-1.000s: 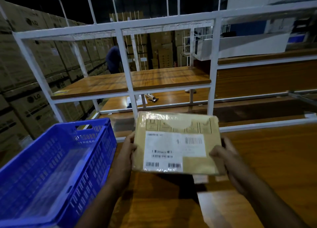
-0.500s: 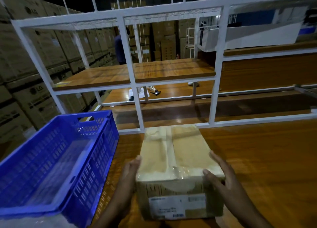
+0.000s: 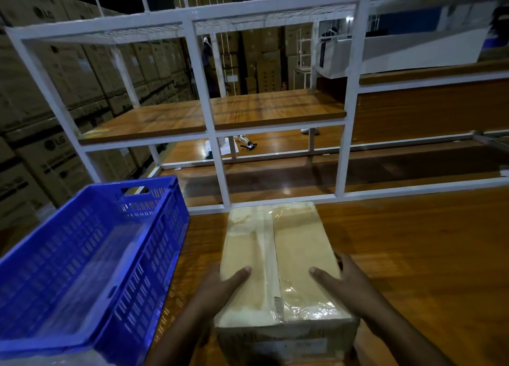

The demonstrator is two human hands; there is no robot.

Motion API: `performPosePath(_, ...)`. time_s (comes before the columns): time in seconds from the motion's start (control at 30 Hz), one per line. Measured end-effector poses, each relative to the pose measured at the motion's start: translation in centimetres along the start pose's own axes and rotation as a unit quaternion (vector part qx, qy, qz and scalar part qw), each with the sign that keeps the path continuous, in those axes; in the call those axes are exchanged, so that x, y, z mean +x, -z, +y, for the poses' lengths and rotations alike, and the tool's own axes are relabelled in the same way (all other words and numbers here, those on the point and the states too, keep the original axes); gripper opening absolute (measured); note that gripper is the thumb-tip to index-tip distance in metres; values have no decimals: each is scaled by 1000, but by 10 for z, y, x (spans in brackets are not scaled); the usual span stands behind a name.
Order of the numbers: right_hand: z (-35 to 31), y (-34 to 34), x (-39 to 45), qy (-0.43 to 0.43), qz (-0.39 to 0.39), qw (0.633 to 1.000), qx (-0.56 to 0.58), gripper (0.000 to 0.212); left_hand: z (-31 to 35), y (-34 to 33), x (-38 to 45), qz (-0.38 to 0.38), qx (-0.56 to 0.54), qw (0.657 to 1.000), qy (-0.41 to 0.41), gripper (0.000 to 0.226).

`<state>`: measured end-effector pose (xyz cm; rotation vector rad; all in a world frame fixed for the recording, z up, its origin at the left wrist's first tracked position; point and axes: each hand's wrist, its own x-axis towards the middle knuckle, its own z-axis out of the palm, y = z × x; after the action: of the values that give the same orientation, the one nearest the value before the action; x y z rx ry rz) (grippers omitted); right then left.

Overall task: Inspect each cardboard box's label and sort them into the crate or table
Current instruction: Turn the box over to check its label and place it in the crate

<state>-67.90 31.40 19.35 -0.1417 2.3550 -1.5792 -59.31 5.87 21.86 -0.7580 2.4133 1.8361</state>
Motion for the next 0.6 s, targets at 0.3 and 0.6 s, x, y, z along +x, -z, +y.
performPosePath(0.3, -24, 13, -5, 89, 35, 994, 52, 69, 10, 7, 2, 47, -56, 986, -152, 80)
performPosePath(0.6, -43, 14, -17, 188, 101, 972, 95, 92, 23, 7, -15, 74, -181, 953, -231, 96)
